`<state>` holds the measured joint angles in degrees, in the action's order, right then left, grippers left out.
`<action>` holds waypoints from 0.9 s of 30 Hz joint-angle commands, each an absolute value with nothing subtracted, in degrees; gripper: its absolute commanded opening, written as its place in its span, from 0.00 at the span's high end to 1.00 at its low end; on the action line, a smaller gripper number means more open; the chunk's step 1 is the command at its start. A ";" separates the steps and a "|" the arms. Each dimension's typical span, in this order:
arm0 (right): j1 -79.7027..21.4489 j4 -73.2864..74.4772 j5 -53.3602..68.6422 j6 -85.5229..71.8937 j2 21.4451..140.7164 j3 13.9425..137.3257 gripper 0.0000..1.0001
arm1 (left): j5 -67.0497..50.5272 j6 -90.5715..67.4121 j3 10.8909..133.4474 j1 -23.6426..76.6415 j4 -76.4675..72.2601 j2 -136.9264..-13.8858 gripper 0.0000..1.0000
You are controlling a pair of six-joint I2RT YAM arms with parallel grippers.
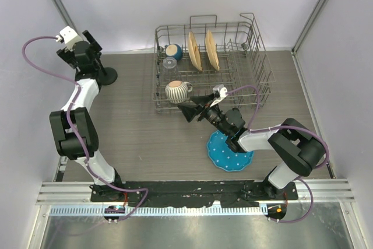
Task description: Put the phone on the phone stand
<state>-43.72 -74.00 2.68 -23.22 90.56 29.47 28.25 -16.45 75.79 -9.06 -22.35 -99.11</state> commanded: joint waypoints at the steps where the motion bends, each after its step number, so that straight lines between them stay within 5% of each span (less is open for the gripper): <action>1: -43.42 -84.81 2.99 -23.82 90.62 31.03 0.15 | 25.40 -18.37 77.52 -8.88 -21.88 -97.92 0.00; 8: -43.24 -84.81 3.16 -24.17 90.62 31.02 0.15 | 25.84 -18.72 73.66 -8.79 -17.14 -93.00 0.04; 16: -43.16 -85.17 3.34 -24.52 90.70 30.94 0.15 | 21.80 -22.67 61.45 -8.79 -18.45 -84.29 0.29; 26: -43.07 -85.34 3.34 -24.79 90.44 30.67 0.15 | 20.39 -37.32 55.82 -8.79 -11.51 -85.69 0.80; 27: -43.07 -85.34 3.34 -24.79 90.35 30.67 0.15 | 20.74 -39.18 55.20 -9.05 -11.77 -86.04 0.93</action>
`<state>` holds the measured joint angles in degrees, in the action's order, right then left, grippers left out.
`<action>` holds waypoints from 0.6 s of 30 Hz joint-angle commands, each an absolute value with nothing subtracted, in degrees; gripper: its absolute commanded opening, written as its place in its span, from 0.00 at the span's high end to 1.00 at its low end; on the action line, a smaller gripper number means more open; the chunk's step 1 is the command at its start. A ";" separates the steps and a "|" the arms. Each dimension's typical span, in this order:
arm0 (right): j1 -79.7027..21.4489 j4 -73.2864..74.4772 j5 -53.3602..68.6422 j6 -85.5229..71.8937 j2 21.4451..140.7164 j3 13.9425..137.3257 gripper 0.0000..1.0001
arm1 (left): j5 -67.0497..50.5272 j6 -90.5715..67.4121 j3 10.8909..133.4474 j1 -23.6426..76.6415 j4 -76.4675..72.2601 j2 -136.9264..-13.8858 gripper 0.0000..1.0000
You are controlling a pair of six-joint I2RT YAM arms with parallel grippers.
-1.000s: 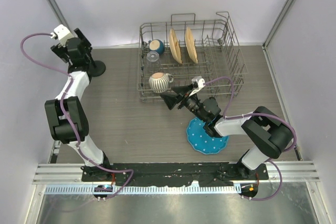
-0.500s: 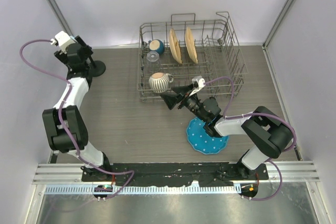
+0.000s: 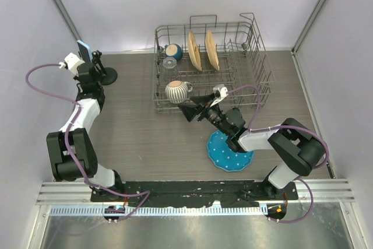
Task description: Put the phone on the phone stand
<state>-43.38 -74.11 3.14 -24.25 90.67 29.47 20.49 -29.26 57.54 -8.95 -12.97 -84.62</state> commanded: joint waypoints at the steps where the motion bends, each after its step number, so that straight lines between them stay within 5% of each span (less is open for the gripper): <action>1: -42.98 -85.43 3.43 -24.79 90.35 30.67 0.15 | 21.00 -41.29 54.33 -9.05 -11.86 -86.83 0.96; 9: -42.63 -85.78 3.16 -24.79 89.82 30.15 0.15 | 16.61 -63.69 48.97 -11.77 -17.54 -95.87 1.00; 18: -42.10 -86.31 2.99 -25.40 89.74 29.71 0.15 | 13.80 -69.25 50.71 -13.45 -26.02 -108.45 1.00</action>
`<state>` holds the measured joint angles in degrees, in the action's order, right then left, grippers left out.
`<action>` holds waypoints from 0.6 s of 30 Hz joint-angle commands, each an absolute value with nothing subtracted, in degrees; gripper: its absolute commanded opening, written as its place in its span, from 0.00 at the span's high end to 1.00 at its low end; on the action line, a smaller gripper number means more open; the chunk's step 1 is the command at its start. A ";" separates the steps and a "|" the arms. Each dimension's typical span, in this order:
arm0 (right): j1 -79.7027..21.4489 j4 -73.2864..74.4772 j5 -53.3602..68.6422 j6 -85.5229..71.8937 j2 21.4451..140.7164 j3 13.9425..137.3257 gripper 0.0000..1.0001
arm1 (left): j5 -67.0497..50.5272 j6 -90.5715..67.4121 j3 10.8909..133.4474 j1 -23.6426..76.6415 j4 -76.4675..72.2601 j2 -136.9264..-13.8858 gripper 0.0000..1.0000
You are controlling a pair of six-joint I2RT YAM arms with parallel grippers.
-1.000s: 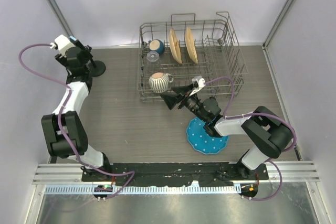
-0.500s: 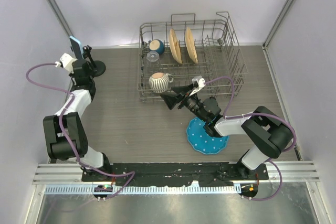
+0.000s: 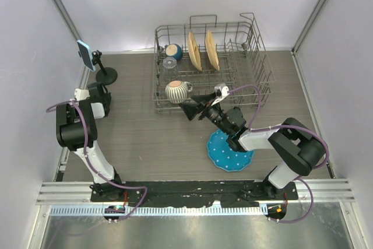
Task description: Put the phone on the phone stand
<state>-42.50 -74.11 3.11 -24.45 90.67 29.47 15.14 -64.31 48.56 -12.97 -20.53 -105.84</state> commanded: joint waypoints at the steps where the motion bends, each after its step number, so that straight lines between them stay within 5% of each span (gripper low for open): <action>1: -42.01 -86.40 3.16 -25.57 89.82 29.79 0.15 | 13.80 -70.65 50.71 -13.53 -26.45 -109.15 1.00; 18: -41.66 -86.84 3.69 -26.37 90.88 29.97 0.15 | 9.41 -81.21 61.70 -15.47 -28.92 -121.90 1.00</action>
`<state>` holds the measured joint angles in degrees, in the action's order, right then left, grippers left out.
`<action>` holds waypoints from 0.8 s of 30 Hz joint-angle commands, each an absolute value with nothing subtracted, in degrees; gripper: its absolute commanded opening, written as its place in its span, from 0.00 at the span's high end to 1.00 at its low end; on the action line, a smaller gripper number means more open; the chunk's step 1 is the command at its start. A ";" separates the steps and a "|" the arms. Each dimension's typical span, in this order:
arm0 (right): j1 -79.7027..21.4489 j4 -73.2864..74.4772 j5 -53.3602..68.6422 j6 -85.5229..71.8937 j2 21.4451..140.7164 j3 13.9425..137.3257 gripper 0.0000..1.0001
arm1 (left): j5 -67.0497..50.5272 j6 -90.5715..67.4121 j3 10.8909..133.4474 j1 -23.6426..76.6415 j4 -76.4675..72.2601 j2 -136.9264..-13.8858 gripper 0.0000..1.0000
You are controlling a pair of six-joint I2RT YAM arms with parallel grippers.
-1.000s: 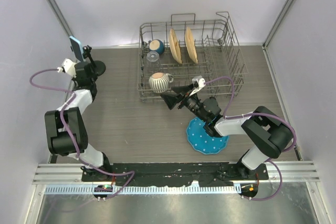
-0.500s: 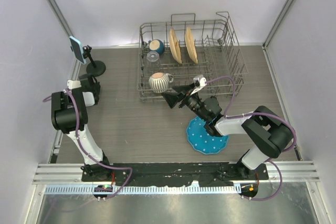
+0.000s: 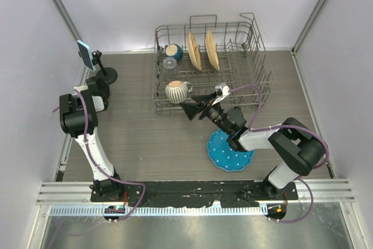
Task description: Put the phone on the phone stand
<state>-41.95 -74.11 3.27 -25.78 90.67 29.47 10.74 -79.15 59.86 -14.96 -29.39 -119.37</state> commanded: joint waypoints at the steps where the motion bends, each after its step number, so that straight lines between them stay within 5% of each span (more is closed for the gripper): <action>1: -41.66 -86.92 3.78 -26.54 90.88 30.06 0.15 | 8.80 -81.56 62.66 -15.38 -29.18 -123.12 1.00; 24: -41.05 -87.54 4.75 -28.04 92.37 30.85 0.15 | 9.14 -83.06 69.53 -14.59 -30.06 -128.07 1.00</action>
<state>-41.50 -75.48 4.71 -27.42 91.79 29.47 7.68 -83.85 69.21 -14.31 -32.29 -127.57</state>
